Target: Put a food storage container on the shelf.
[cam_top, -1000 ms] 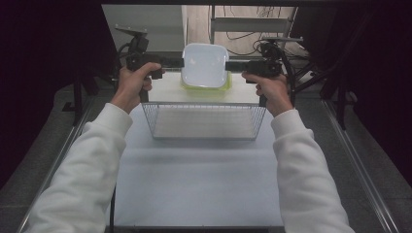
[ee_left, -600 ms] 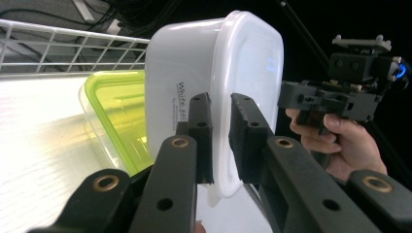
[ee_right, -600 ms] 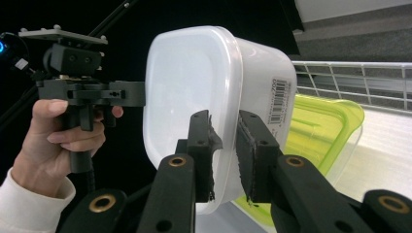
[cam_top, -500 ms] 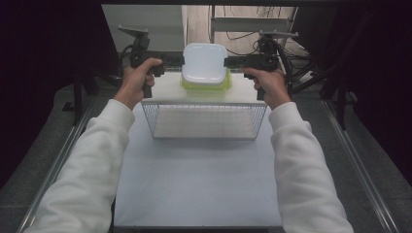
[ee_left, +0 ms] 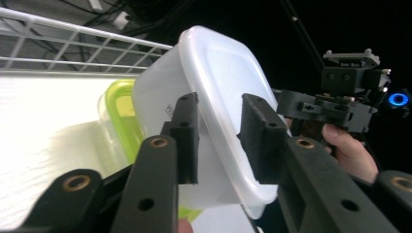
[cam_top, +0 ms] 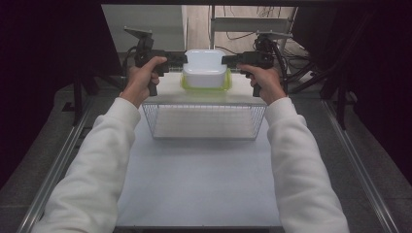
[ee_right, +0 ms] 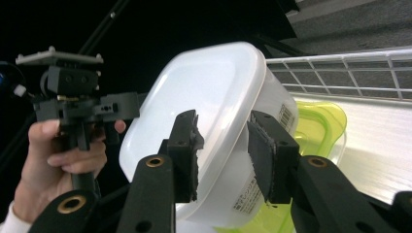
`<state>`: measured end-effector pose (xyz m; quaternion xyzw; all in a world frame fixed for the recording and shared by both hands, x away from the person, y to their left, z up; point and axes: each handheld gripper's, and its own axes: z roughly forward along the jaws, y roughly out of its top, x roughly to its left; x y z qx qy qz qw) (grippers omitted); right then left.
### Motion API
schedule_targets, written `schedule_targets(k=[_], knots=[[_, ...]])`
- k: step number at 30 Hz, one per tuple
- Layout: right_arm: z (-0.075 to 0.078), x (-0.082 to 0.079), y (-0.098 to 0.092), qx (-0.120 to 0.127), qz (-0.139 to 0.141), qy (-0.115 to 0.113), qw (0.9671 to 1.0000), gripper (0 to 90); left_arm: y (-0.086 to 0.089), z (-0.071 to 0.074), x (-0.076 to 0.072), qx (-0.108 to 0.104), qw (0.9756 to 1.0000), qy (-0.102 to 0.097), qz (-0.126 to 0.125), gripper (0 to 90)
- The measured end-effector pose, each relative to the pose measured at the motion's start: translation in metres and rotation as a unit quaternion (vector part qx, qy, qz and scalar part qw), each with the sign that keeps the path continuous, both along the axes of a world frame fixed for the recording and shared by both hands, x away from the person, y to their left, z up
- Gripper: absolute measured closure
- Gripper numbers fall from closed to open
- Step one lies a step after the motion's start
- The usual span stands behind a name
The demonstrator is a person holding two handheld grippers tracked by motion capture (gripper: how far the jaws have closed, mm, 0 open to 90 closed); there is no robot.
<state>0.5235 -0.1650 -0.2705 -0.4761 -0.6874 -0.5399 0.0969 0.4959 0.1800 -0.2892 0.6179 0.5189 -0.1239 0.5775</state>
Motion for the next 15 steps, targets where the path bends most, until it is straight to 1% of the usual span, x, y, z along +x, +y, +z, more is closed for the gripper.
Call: schedule_targets(k=[1, 2, 4, 6, 7, 8, 9, 11, 14, 15], knots=[[-0.001, 0.001, 0.000, 0.006, 0.001, 0.001, 1.0000, 62.5, 0.000, 0.000, 0.000, 0.000, 1.0000, -0.002, -0.001, 61.0], [-0.002, 0.001, 0.002, 0.006, -0.003, -0.001, 1.0000, 59.7, 0.000, 0.000, 0.000, 0.003, 1.0000, -0.007, 0.000, 55.4], [0.000, -0.002, 0.004, -0.002, -0.015, -0.016, 0.9998, 50.9, 0.000, 0.002, -0.004, 0.016, 0.9995, -0.025, 0.007, 47.3], [0.004, -0.007, 0.004, 0.002, -0.023, -0.030, 0.9993, 44.9, 0.002, 0.005, -0.009, 0.034, 0.9982, -0.045, 0.018, 38.9], [0.006, -0.010, 0.003, -0.002, -0.026, -0.040, 0.9989, 42.6, 0.003, 0.006, -0.012, 0.037, 0.9977, -0.052, 0.023, 34.9], [0.009, -0.015, 0.002, -0.007, -0.030, -0.052, 0.9982, 40.3, 0.005, 0.008, -0.016, 0.047, 0.9968, -0.058, 0.027, 31.3], [0.012, -0.020, 0.001, -0.015, -0.033, -0.064, 0.9973, 38.3, 0.006, 0.010, -0.022, 0.056, 0.9958, -0.066, 0.030, 28.1], [0.017, -0.034, -0.002, -0.030, -0.034, -0.095, 0.9944, 36.3, 0.011, 0.010, -0.037, 0.060, 0.9939, -0.087, 0.034, 26.4], [0.018, -0.058, -0.009, -0.048, -0.022, -0.131, 0.9900, 33.7, 0.019, 0.007, -0.064, 0.081, 0.9893, -0.117, 0.033, 24.4], [0.017, -0.067, -0.013, -0.053, -0.018, -0.141, 0.9884, 33.1, 0.021, 0.005, -0.075, 0.089, 0.9873, -0.127, 0.033, 24.0]])
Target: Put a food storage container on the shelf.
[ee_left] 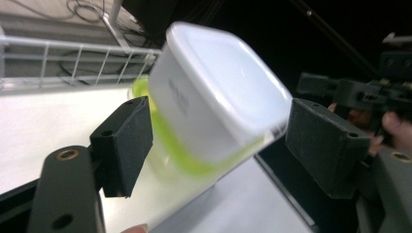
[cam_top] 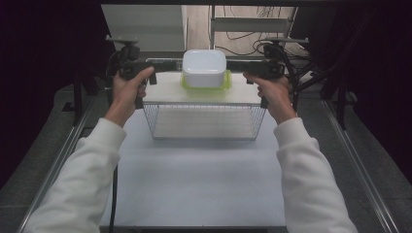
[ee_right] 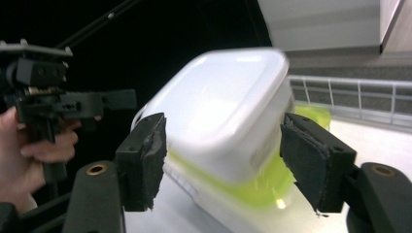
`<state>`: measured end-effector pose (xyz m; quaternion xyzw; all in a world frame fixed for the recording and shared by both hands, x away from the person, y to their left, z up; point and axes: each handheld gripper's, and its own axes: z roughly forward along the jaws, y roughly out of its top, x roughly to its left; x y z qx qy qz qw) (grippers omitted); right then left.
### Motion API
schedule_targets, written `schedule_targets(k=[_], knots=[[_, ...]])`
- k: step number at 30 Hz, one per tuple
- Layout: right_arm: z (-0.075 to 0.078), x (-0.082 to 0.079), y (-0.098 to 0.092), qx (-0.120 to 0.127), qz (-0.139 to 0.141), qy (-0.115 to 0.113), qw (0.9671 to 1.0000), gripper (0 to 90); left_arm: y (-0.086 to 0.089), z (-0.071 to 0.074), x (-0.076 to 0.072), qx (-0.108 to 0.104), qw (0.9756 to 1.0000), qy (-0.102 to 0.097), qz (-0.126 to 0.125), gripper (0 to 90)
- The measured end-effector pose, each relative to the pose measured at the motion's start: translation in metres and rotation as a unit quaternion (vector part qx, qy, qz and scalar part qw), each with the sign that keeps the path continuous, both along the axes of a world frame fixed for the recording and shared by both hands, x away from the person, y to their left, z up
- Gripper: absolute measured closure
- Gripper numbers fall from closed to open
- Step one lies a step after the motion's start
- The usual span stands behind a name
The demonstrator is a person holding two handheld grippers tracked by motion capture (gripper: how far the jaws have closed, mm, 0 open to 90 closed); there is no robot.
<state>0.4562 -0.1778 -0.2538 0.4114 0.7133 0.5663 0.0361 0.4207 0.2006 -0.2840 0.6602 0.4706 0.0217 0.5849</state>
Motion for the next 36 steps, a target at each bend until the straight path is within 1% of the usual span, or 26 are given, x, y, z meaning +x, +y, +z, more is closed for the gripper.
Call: schedule_targets(k=[1, 3, 5, 7, 8, 9, 10, 12, 14, 18, 20, 24, 26, 27, 30, 35, 36], knots=[[-0.002, -0.010, -0.003, -0.007, 0.007, -0.009, 0.9999, 32.5, 0.002, -0.002, -0.011, 0.009, 0.9999, -0.009, -0.001, 23.9], [-0.009, -0.029, -0.011, -0.026, 0.015, -0.030, 0.9991, 31.8, 0.006, -0.010, -0.035, 0.021, 0.9995, -0.024, -0.005, 23.5], [-0.020, -0.050, -0.020, -0.039, 0.028, -0.039, 0.9981, 30.9, 0.007, -0.020, -0.059, 0.038, 0.9985, -0.038, -0.010, 23.4], [-0.035, -0.070, -0.030, -0.053, 0.034, -0.048, 0.9969, 30.1, 0.008, -0.033, -0.082, 0.046, 0.9979, -0.041, -0.017, 23.4], [-0.044, -0.079, -0.034, -0.060, 0.034, -0.052, 0.9963, 30.1, 0.009, -0.040, -0.092, 0.055, 0.9974, -0.041, -0.019, 23.4], [-0.052, -0.088, -0.039, -0.064, 0.035, -0.055, 0.9958, 29.9, 0.009, -0.048, -0.101, 0.064, 0.9968, -0.043, -0.018, 23.1], [-0.061, -0.096, -0.043, -0.068, 0.038, -0.056, 0.9954, 29.6, 0.010, -0.054, -0.109, 0.066, 0.9968, -0.042, -0.016, 23.2], [-0.077, -0.109, -0.051, -0.072, 0.038, -0.055, 0.9951, 29.3, 0.011, -0.066, -0.122, 0.071, 0.9965, -0.039, -0.019, 23.1], [-0.091, -0.118, -0.059, -0.077, 0.035, -0.056, 0.9949, 29.2, 0.012, -0.077, -0.132, 0.083, 0.9957, -0.037, -0.018, 23.2], [-0.114, -0.130, -0.072, -0.072, 0.029, -0.042, 0.9961, 29.2, 0.012, -0.098, -0.146, 0.101, 0.9944, -0.029, -0.013, 23.0], [-0.124, -0.134, -0.077, -0.072, 0.027, -0.035, 0.9964, 29.1, 0.010, -0.109, -0.150, 0.106, 0.9939, -0.021, -0.017, 23.0], [-0.143, -0.140, -0.083, -0.088, 0.024, -0.025, 0.9955, 29.1, 0.004, -0.130, -0.156, 0.116, 0.9930, -0.003, -0.023, 22.8], [-0.150, -0.142, -0.084, -0.094, 0.025, -0.017, 0.9951, 29.1, 0.001, -0.139, -0.156, 0.127, 0.9915, 0.007, -0.028, 22.6], [-0.154, -0.143, -0.085, -0.099, 0.025, -0.018, 0.9947, 29.1, 0.001, -0.142, -0.156, 0.128, 0.9913, 0.011, -0.027, 22.6], [-0.161, -0.145, -0.086, -0.109, 0.025, -0.007, 0.9937, 28.7, 0.001, -0.146, -0.157, 0.129, 0.9911, 0.016, -0.027, 22.5], [-0.158, -0.147, -0.088, -0.104, 0.020, -0.016, 0.9943, 28.2, 0.002, -0.145, -0.158, 0.130, 0.9912, 0.014, -0.021, 22.2], [-0.157, -0.147, -0.088, -0.104, 0.021, -0.015, 0.9943, 27.9, 0.003, -0.145, -0.159, 0.128, 0.9915, 0.014, -0.019, 22.0]])
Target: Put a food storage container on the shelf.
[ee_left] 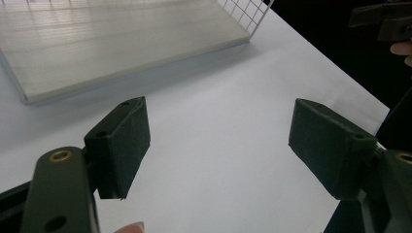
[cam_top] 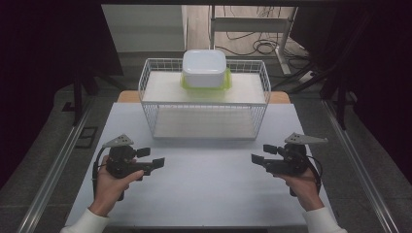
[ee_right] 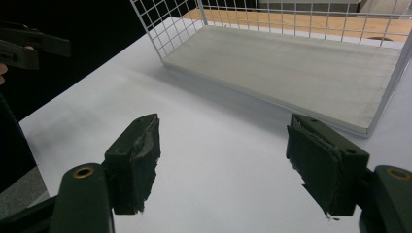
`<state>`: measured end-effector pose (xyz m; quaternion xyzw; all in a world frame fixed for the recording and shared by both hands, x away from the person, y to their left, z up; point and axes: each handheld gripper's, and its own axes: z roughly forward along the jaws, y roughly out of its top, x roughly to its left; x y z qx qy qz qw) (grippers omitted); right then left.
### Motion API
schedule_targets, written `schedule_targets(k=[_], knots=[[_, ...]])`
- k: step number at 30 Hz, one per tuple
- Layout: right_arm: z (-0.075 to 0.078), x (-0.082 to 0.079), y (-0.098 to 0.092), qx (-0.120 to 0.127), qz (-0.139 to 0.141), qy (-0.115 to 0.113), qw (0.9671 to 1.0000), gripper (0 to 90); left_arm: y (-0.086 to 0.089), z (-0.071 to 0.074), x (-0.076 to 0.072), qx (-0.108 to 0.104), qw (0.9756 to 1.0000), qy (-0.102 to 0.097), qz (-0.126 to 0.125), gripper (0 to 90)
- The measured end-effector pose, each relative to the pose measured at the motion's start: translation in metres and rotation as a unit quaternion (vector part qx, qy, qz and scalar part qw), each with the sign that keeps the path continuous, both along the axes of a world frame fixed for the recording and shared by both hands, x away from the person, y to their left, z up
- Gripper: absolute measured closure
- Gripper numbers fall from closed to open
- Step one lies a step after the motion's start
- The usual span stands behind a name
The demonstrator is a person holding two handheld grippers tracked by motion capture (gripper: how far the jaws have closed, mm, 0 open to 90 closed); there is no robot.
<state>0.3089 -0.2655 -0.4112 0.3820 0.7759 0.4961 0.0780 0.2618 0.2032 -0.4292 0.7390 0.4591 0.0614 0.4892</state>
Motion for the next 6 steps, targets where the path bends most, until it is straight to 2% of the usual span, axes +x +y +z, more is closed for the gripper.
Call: schedule_targets(k=[6], knots=[[-0.0011, -0.0003, -0.0030, 0.001, -0.005, -0.001, 1.0000, 24.4, 0.0044, -0.0009, -0.0012, 0.000, 1.0000, -0.002, 0.006, 19.7]])
